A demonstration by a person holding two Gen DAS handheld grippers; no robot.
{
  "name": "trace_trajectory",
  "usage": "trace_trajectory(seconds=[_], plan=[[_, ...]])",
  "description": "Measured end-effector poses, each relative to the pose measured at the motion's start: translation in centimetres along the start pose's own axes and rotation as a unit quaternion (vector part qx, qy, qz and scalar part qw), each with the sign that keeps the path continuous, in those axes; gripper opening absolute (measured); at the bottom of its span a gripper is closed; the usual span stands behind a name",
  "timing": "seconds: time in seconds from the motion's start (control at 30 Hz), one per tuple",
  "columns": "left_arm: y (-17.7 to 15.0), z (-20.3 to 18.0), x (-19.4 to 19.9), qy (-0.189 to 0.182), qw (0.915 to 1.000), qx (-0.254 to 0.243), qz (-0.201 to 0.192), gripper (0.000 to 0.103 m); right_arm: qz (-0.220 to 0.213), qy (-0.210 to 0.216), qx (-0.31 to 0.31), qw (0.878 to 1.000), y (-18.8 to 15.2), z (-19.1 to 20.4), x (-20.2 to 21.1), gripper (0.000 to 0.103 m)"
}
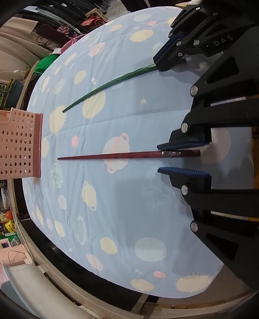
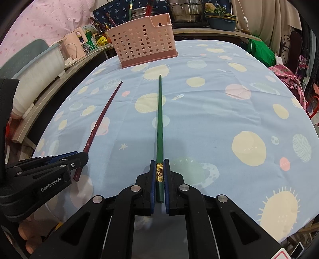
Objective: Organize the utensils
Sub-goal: 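Grasp the green chopstick with the right gripper while the left grasps the dark red chopstick, then lift both chopsticks and carry them over the pink basket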
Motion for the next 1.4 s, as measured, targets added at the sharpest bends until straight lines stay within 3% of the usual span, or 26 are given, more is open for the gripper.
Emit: trace_trajectory(seconds=[0.1,0.53,0.87,1.4], plan=[[0.0,0.0,0.0,-0.003,1.0,-0.002,0.0,0.007,0.0,0.0,0.0,1.0,0.0,0.0,0.0,0.007],[0.5,0.7,1.0,-0.01,0.9999,0.0,0.001,0.007,-0.018,0.005,0.011,1.0,1.0,0.6,1.5,0.007],[3.1,2.5,5.3,-0.018,0.9985,0.02,-0.047,0.007,-0.067,0.021,0.004,0.998,4.3,1.2,5.0,0.007],[10.6,5.4,11.1,0.0,0.9904,0.028,-0.135,0.007,-0.155,0.068,-0.013,0.985,13.4,2.9,9.3,0.007]])
Point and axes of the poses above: each gripper's, at about its wrist camera, not at the fingertips, and x roughly against the way its jaws point, z to its left, y to its top, the point moved 5 cm from there along -x, roughly the way its jaws point, and after that the axes turned 13 degrees about -x, right-handed, at the moved point
